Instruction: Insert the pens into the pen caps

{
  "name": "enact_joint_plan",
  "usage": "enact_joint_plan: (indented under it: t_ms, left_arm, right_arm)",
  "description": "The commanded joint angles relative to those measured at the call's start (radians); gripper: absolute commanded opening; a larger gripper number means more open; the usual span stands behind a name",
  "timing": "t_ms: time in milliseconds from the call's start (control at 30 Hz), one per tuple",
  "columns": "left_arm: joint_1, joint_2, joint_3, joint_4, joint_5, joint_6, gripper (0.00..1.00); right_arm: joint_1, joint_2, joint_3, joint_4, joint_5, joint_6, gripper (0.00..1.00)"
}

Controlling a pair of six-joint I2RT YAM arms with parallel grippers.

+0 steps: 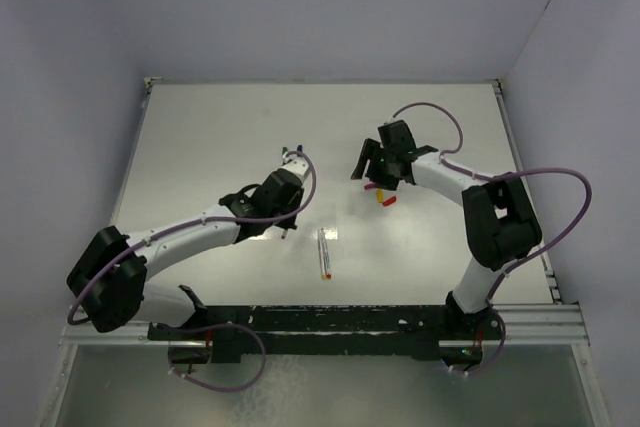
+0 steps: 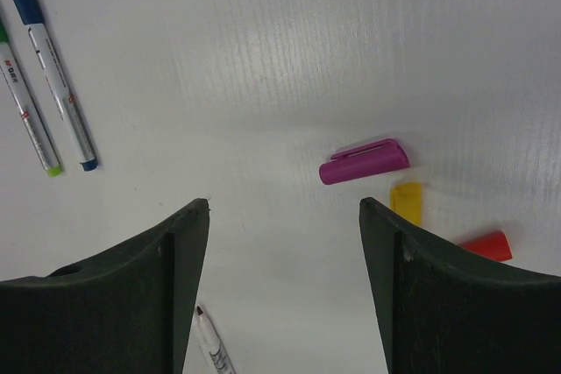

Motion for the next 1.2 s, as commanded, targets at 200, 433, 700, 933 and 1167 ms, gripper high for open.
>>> enact_joint_plan:
  t_ms: [200, 433, 700, 933, 1167]
  left_arm:
    - [0.023, -0.010, 0.015, 0.070, 0.083, 0.051, 0.00]
    - [0.057, -0.012, 0.005, 0.084, 0.124, 0.044, 0.00]
    - [0.089, -0.002, 0.003, 0.105, 0.165, 0.050, 0.00]
    - [0.100, 0.016, 0.013, 0.116, 0.191, 0.058, 0.00]
    - [0.108, 0.030, 0.027, 0.110, 0.206, 0.069, 0.00]
  right_arm:
    - [0.002, 0.031, 0.047, 0.009, -0.031, 0.030, 0.71]
    - [0.002, 0.039, 0.047, -0.015, -0.021, 0.044, 0.71]
    - [0.002, 0.044, 0.047, -0.062, 0.033, 0.054, 0.71]
    - [0.002, 0.062, 0.064, -0.103, 0.062, 0.050, 0.71]
    - [0.002, 0.095, 0.084, -0.133, 0.041, 0.046, 0.71]
